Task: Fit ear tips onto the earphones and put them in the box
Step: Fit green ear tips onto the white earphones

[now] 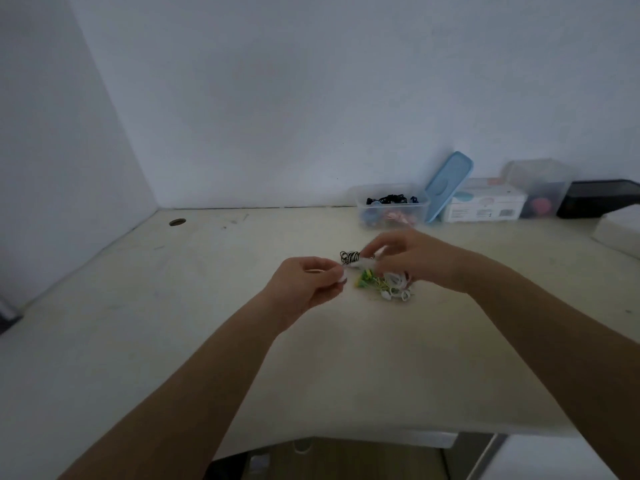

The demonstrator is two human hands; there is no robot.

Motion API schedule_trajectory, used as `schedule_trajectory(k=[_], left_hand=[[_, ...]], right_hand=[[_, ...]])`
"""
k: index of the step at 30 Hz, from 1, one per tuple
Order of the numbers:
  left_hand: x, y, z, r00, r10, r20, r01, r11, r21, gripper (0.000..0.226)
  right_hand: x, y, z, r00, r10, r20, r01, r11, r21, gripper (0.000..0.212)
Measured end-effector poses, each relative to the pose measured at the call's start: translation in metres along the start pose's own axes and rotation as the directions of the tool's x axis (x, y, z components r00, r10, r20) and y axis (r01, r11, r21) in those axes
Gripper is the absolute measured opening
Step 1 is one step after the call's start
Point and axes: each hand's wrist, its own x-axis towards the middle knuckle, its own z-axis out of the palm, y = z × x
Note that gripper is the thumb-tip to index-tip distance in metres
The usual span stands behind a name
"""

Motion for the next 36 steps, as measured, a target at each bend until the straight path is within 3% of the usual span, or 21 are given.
schedule_trajectory(k=[6, 8, 13, 15, 20, 31, 36], left_hand=[[-0.013, -0.024, -0.002, 0.999, -0.018, -0.037, 0.020, 0.998, 0.054, 0.010], [-0.014, -0.025, -0.003, 0.999, -0.018, -0.034, 0.020, 0.999, 0.044, 0.012], [-0.014, -0.028, -0.006, 1.000, -0.011, -0.001, 0.011, 0.995, 0.104, 0.015], [-0.013, -0.029, -0.008, 1.000, -0.022, 0.003, 0.021, 0.994, 0.104, 0.018], [-0.014, -0.030, -0.012, 1.000, -0.019, 0.023, 0.017, 0.995, 0.100, 0.028], [-0.013, -0.030, -0.007, 0.999, 0.020, 0.050, -0.023, 0.998, 0.062, 0.027], [-0.012, -0.013, -0.017, 0.994, 0.076, -0.082, -0.050, 0.956, 0.288, 0.016]], right_hand=[[-0.008, 0.009, 0.027, 0.994, 0.043, 0.104, 0.009, 0.893, -0.450, 0.024], [-0.007, 0.009, 0.031, 0.996, 0.008, 0.087, 0.045, 0.806, -0.590, 0.025], [-0.005, 0.007, 0.036, 0.998, -0.048, -0.033, 0.008, 0.676, -0.737, 0.023], [-0.002, 0.005, 0.038, 0.989, -0.123, -0.084, 0.024, 0.689, -0.724, 0.022], [0.009, 0.006, 0.051, 0.954, -0.287, -0.090, 0.218, 0.865, -0.451, 0.021], [0.017, 0.017, 0.057, 0.954, -0.300, -0.021, 0.274, 0.896, -0.350, 0.013], [0.022, 0.018, 0.049, 0.958, -0.256, -0.130, 0.221, 0.947, -0.233, 0.006]])
